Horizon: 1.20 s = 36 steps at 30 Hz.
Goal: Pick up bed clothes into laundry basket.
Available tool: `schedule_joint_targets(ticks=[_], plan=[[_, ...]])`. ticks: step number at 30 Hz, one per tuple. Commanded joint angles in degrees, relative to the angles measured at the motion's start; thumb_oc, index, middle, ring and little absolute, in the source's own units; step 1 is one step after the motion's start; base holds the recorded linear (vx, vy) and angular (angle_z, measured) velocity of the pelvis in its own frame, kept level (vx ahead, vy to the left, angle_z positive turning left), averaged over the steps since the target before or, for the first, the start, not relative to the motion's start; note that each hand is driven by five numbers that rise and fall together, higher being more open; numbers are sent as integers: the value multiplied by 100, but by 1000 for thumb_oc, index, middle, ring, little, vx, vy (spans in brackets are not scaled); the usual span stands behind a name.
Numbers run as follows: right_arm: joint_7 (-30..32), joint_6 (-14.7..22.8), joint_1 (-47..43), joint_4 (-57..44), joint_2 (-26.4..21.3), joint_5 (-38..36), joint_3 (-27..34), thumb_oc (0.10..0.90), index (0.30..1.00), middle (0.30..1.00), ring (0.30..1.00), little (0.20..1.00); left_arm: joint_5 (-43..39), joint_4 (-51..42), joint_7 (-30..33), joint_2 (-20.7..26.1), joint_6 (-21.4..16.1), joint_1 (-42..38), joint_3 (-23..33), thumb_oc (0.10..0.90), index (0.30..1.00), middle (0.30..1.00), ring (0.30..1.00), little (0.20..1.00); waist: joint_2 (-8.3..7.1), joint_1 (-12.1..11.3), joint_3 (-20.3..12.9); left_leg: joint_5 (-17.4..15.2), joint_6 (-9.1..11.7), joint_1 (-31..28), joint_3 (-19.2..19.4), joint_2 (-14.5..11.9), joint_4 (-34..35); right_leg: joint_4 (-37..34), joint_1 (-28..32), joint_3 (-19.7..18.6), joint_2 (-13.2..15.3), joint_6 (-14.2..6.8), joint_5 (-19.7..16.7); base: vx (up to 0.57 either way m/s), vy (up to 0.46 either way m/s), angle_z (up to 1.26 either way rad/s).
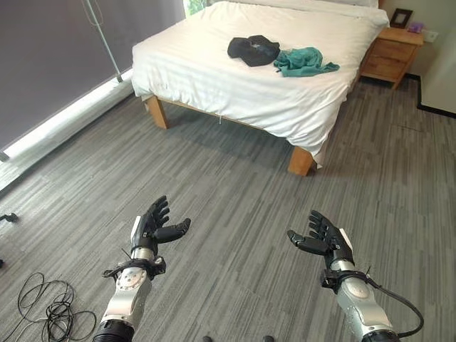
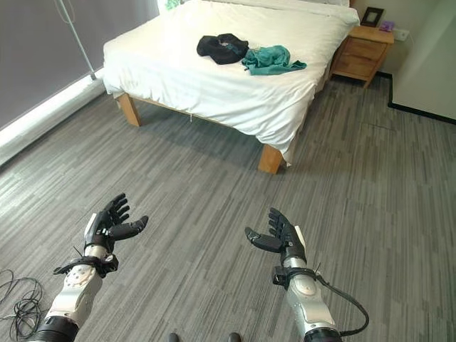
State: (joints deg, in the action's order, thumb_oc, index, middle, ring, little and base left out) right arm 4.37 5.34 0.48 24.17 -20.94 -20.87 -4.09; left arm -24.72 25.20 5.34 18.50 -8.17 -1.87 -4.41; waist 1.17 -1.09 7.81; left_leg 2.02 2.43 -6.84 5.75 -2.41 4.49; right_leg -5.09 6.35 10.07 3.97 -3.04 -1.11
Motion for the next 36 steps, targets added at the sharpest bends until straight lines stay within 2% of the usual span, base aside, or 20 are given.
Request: schedule_joint_targets(ticks=[1,3,4,5,7,9,11,13,17,19,20,22,23,24,29,30,31,33,34,36], plan=[[-16,421,-300,-481,27,-113,229,800,900,900,900,900,-85,-74,-22,243,-253,-232,276,800,900,900,900,900,-296,-91,58,-415,-130,331,-341,293,-361,963,-316,30,858,-816,266,-26,101,-10],[-23,425,-283,-558,60,-91,213,800,900,900,900,900,-53,-173,-1,239,-230,-69,358,800,900,900,900,900,-247,-106,188,-515,-243,351,-334,336,-506,1800,-707,-52,1001,-903,204,0,189,-15],[-61,409,-156,-732,105,-32,197,800,900,900,900,900,75,-445,-12,323,-166,153,439,800,900,900,900,900,-168,-68,359,-566,-380,289,-399,335,-566,2956,-1167,-169,1029,-944,-161,74,230,-5],[-77,403,-124,-803,117,21,166,800,900,900,900,900,123,-522,-52,375,-154,229,477,800,900,900,900,900,-120,-14,453,-604,-415,213,-423,313,-562,3417,-1436,-248,987,-939,-281,134,210,0],[-100,422,-111,-841,150,28,131,800,900,900,900,900,158,-556,-60,408,-165,288,520,800,900,900,900,900,-107,5,545,-674,-426,122,-403,293,-555,3679,-1733,-252,1014,-948,-307,116,58,2],[-215,390,-56,-962,251,-87,116,800,900,900,900,900,198,-724,-104,411,-196,279,559,800,900,900,900,900,-209,121,584,-915,-269,-246,-353,292,-366,2694,-2181,104,1369,-919,-406,354,-81,11],[-221,409,-26,-962,260,-154,151,800,900,900,900,900,182,-756,-99,410,-223,243,553,800,900,900,900,900,-253,205,614,-1016,-163,-414,-424,278,-295,2016,-2272,209,1456,-943,-484,368,-151,-4],[-150,417,-93,-922,262,-122,88,800,900,900,900,900,345,-671,-31,466,-266,-128,416,800,900,900,900,900,-308,432,616,-1257,135,-843,-538,39,-141,607,-2442,567,1476,-1156,-969,632,-263,16],[-212,371,-53,-1116,249,28,-22,800,900,900,900,900,610,-797,17,480,-302,-404,235,800,900,900,900,900,-350,652,424,-1461,345,-1329,-693,-281,-336,737,-2435,654,1360,-1091,-1163,564,-193,42],[-234,400,-37,-1078,177,-31,-64,800,900,900,900,900,500,-769,-23,334,-298,-350,129,800,900,900,900,900,-229,751,274,-928,517,-1215,-827,-581,-1138,1078,-2443,666,1086,-853,-924,561,-231,62],[-238,411,-73,-1056,103,-101,-83,800,900,900,900,900,393,-752,28,232,-277,-354,90,800,900,900,900,900,-215,740,247,-167,613,-838,-866,-666,-2202,1239,-2266,688,964,-636,-722,501,-297,25],[-188,501,-168,-1215,-48,-462,-134,800,900,900,900,900,224,-956,-70,189,-206,-252,51,800,900,900,900,900,-501,463,487,655,477,479,-721,-632,-4738,1101,-1392,660,643,-69,-223,571,-497,-10],[-189,501,-172,-1213,-42,-464,-131,800,900,900,900,900,223,-958,-70,196,-204,-256,50,800,900,900,900,900,-529,487,478,677,470,521,-744,-600,-4750,1088,-1404,678,675,-68,-242,672,-536,-50],[-151,446,-206,-1268,-197,-367,-90,800,900,900,900,900,233,-1068,-34,177,-184,-255,57,800,900,900,900,900,-610,205,659,346,333,1218,-647,-468,-5350,958,-901,531,512,-4,58,552,-269,-55],[-85,466,-378,-1322,-230,-465,-31,800,900,900,900,900,110,-1082,-16,100,-226,-308,79,800,900,900,900,900,-534,-161,670,417,411,2048,-278,-750,-4321,649,-144,534,395,-98,336,486,-70,-14],[-159,518,-350,-1387,-200,-500,0,800,900,900,900,900,132,-1082,-79,127,-251,-247,69,800,900,900,900,900,-447,-300,594,570,429,2306,-100,-869,-3323,528,104,477,315,-179,475,380,51,-6],[-163,522,-338,-1385,-201,-501,3,800,900,900,900,900,134,-1080,-79,125,-255,-240,60,800,900,900,900,900,-469,-336,614,569,439,2217,-55,-858,-3263,514,148,448,336,-180,487,715,138,-17],[-267,584,-350,-1408,-133,-446,-98,800,900,900,900,900,261,-1128,-117,133,-291,-4,192,800,900,900,900,900,-228,-770,446,1078,502,2407,-256,-807,-830,304,769,228,81,-365,838,934,206,-23],[-317,603,-354,-1349,-106,-418,-172,800,900,900,900,900,245,-1111,-113,86,-308,98,265,800,900,900,900,900,-278,-872,411,1268,616,2423,-234,-750,-104,278,1049,184,122,-399,1031,976,194,-10],[-396,567,-333,-1384,-90,-391,-179,800,900,900,900,900,244,-1115,-127,60,-325,195,419,800,900,900,900,900,-308,-884,284,1375,678,2690,236,-893,-56,252,1485,129,214,-474,1201,650,150,-20]])
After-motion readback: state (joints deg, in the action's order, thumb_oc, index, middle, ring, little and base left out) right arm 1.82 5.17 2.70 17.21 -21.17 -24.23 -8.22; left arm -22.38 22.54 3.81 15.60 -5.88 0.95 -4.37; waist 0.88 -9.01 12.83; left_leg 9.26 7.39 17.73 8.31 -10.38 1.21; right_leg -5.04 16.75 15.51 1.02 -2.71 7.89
